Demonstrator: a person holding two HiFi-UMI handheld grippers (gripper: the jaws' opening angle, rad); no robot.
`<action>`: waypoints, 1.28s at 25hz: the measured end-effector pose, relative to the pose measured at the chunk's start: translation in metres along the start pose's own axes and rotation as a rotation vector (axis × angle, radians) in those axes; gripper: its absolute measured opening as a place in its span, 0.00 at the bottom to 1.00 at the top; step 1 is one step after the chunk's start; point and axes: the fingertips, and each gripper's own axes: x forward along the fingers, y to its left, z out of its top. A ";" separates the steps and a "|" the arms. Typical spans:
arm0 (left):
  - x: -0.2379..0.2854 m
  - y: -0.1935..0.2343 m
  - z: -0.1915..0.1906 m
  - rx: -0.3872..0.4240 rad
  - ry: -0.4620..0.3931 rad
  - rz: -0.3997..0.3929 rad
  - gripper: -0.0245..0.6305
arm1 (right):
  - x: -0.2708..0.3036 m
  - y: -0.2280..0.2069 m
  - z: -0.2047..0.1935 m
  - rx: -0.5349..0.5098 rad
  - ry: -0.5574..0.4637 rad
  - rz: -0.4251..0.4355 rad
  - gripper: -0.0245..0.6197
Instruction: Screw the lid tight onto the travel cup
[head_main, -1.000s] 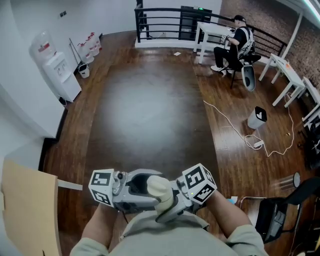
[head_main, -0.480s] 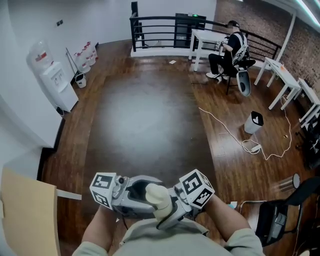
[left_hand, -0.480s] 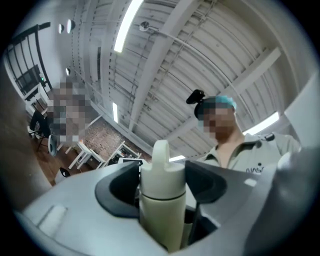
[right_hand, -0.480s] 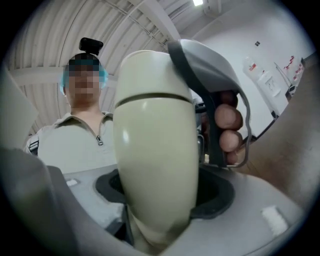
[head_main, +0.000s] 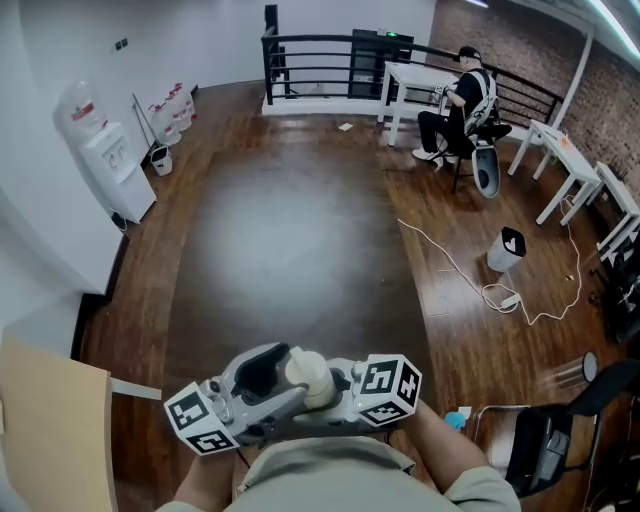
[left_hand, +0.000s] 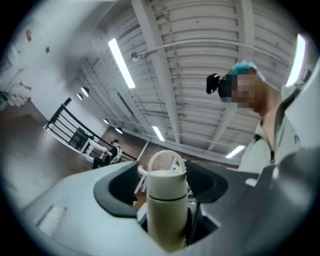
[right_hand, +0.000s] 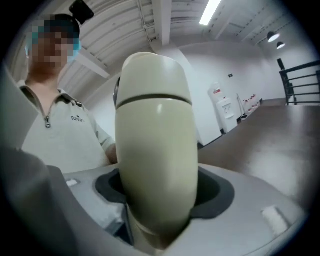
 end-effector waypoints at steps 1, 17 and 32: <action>-0.003 0.001 -0.001 0.027 0.001 0.051 0.52 | 0.001 -0.005 0.000 -0.005 -0.001 -0.044 0.53; -0.002 0.000 -0.024 0.172 0.070 0.341 0.52 | 0.007 -0.047 0.000 -0.069 -0.022 -0.477 0.53; -0.003 -0.009 -0.022 0.035 0.084 0.119 0.48 | 0.015 -0.009 -0.006 -0.092 0.037 -0.183 0.53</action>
